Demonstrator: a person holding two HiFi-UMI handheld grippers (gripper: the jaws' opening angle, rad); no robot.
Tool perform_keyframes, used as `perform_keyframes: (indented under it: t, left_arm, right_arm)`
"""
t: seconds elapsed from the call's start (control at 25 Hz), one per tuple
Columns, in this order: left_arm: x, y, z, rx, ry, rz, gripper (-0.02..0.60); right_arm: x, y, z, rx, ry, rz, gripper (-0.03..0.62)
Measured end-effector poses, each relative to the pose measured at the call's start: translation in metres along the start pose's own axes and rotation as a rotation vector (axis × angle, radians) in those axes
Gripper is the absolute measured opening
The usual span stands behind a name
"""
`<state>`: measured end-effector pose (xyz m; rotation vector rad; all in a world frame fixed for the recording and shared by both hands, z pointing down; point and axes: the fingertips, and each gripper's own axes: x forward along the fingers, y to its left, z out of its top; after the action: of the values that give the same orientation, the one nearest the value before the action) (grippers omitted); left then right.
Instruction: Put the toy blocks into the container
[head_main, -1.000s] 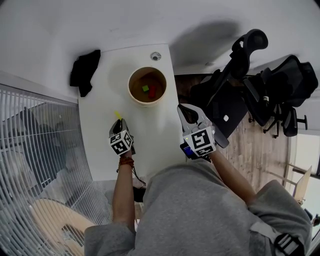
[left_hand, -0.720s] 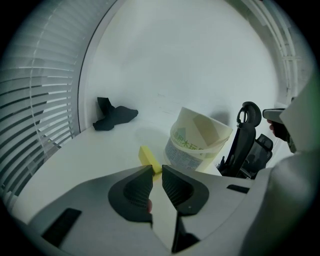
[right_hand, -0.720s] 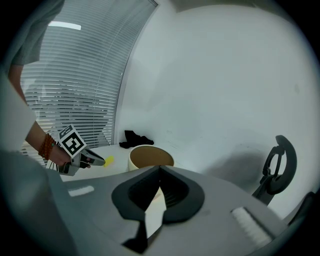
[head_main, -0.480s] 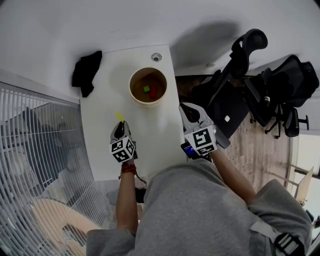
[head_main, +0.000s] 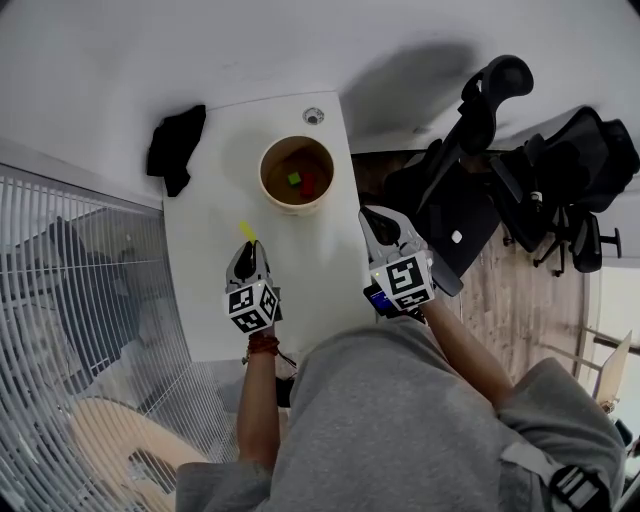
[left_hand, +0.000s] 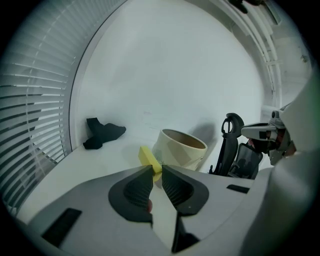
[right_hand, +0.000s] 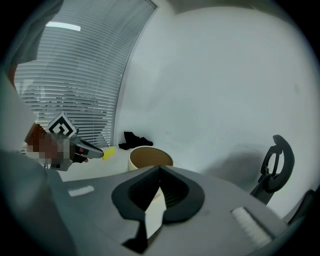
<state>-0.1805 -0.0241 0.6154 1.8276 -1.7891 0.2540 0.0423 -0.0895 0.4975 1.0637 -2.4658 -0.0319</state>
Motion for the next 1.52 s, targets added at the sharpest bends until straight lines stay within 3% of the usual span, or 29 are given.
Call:
perform_keyframes:
  t: [1.04,1.52]
  left_arm:
    - [-0.007,-0.068,0.111,0.145,-0.217,-0.146,0.061]
    - [0.004,-0.094,0.137,0.177,-0.255,-0.193,0.060]
  right_arm:
    - [-0.010,-0.004,0.000,0.017,-0.019,-0.025,0.011]
    - [-0.013,-0.006,-0.001,0.028,-0.026,-0.037,0.011]
